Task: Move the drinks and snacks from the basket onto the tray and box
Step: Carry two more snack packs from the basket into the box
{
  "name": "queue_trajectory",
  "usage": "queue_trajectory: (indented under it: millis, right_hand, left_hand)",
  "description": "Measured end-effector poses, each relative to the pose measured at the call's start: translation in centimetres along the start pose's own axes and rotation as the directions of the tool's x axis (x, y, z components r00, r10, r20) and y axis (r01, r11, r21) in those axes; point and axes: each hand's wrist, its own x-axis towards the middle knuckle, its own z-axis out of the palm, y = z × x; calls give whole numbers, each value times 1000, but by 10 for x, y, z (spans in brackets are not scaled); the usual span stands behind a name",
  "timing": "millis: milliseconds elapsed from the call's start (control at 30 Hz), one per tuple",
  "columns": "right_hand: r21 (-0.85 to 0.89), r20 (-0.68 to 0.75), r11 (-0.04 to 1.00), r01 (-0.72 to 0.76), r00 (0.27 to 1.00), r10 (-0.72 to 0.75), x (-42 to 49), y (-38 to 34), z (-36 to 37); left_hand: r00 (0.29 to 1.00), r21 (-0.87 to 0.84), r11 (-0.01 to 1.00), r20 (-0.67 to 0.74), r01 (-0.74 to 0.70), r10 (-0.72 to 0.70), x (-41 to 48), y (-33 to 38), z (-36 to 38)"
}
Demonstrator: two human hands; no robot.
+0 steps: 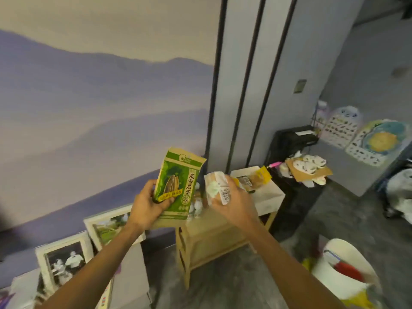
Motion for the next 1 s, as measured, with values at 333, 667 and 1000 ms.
queue_trajectory:
  millis: [333, 667, 1000]
  right_hand:
    - [-132, -13, 967, -219, 976, 219, 42, 182, -62]
    - [-167, 119, 954, -250, 955, 271, 202, 297, -65]
    - [-150, 401, 989, -6, 914, 66, 319, 393, -18]
  left_hand:
    - [972, 17, 1000, 237, -4, 0, 112, 32, 226]
    - [945, -23, 977, 256, 214, -201, 233, 0, 378]
    - [894, 111, 901, 125, 418, -430, 287, -21, 475]
